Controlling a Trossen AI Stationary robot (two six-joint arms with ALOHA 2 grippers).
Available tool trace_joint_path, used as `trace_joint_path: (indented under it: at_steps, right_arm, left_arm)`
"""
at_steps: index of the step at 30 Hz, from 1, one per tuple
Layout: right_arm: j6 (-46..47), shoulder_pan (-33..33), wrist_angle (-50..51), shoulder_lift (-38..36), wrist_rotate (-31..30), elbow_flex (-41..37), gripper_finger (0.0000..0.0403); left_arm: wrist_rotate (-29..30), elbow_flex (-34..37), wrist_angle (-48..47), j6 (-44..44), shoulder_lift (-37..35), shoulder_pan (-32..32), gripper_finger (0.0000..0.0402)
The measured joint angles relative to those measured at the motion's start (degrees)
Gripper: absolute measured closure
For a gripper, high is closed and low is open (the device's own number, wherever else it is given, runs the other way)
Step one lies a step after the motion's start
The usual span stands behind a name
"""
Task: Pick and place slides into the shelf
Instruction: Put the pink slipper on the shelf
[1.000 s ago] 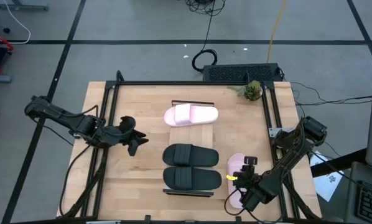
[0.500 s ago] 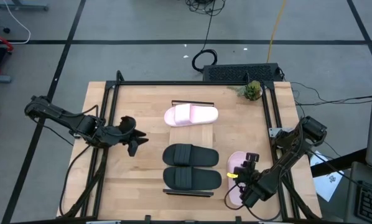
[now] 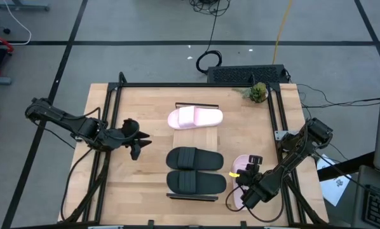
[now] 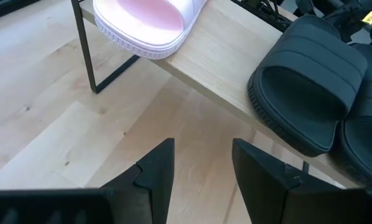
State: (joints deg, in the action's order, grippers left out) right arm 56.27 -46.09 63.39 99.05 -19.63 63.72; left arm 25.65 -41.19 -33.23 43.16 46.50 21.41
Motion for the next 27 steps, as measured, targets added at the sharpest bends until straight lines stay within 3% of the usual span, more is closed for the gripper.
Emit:
trace_joint_path:
  at_steps: [27]
  right_arm:
    - [0.88,0.00,-3.36,-0.01,-1.28,-0.02,0.0268]
  left_arm:
    - [0.98,0.00,0.00,-1.10,-0.01,-0.01,0.0241]
